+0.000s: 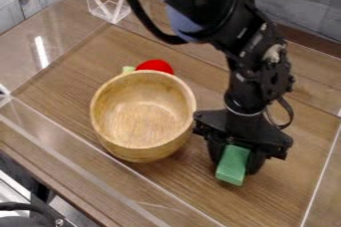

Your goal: Remove the green stick from the brown bowl and put it on the table

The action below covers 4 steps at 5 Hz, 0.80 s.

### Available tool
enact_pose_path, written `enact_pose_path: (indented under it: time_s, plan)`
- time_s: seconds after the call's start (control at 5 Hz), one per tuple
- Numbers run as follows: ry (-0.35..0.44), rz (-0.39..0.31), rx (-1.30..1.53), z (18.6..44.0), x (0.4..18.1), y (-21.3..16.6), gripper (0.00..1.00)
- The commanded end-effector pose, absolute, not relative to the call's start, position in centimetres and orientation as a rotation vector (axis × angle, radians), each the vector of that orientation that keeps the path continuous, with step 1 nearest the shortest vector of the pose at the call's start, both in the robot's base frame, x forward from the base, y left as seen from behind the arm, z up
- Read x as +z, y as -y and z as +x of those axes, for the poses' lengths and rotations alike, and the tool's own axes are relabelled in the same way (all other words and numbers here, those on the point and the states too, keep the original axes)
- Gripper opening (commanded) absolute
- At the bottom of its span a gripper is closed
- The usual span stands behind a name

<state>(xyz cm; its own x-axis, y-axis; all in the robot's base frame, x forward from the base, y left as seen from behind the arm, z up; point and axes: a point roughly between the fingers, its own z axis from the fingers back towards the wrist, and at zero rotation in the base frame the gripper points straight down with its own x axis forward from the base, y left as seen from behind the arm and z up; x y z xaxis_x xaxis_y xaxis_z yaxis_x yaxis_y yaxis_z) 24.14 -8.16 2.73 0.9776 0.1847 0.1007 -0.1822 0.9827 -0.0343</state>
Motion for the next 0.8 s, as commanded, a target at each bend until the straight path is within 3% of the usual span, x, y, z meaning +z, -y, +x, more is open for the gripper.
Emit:
enact_pose_path:
  time_s: [0.0, 0.6]
  plan:
    - [0.150, -0.042, 0.174, 25.3, 3.9, 9.3, 0.00]
    - [0.146, -0.029, 0.205, 25.2, 4.0, 10.5, 0.00]
